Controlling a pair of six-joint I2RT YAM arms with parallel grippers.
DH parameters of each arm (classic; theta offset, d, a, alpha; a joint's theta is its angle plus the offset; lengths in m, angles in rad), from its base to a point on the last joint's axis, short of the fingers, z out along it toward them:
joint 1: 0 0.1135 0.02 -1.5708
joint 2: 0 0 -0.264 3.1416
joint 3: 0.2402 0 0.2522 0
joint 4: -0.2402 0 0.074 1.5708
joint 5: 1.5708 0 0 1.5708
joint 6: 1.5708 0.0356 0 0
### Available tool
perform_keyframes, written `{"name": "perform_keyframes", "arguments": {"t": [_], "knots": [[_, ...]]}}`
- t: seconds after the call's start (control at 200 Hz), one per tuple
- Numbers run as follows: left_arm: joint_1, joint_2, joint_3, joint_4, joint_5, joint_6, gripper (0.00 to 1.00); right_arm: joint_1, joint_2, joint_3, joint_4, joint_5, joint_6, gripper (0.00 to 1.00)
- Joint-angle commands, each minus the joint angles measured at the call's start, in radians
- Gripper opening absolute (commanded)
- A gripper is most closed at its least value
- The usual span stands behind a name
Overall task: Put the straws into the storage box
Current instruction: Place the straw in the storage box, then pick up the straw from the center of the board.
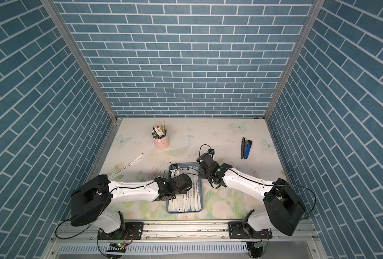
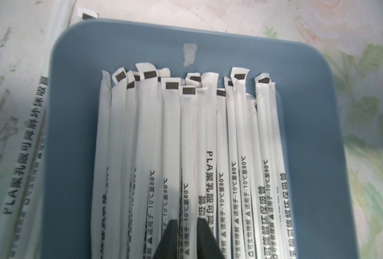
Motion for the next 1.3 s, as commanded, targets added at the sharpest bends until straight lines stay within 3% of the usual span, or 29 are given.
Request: {"name": "perform_keyframes", "arguments": {"t": [0.0,0.145,0.25,0.39,0.525,0.885,1.295], "knots": [[-0.002,-0.076,0.053,-0.095,-0.063,0.049,0.25,-0.002,0.005,0.011,0.001,0.001,-0.029,0.33],[0.053,-0.211,0.074,-0.147,-0.117,0.206,0.49,-0.022,0.013,0.016,0.001,-0.017,-0.074,0.32],[0.248,-0.303,0.004,-0.05,0.088,0.424,0.6,-0.07,-0.01,0.004,0.025,-0.065,-0.151,0.32],[0.488,-0.297,-0.047,0.024,0.288,0.645,0.59,-0.142,-0.026,0.008,0.019,-0.121,-0.229,0.33],[0.606,-0.2,-0.045,0.057,0.375,0.744,0.5,-0.165,-0.019,0.011,0.004,-0.121,-0.241,0.33],[0.612,-0.026,-0.037,0.019,0.33,0.734,0.41,-0.195,-0.044,-0.042,0.029,-0.143,-0.237,0.33],[0.582,0.032,-0.021,0.028,0.296,0.719,0.37,-0.206,-0.036,-0.055,0.053,-0.167,-0.238,0.33]]}}
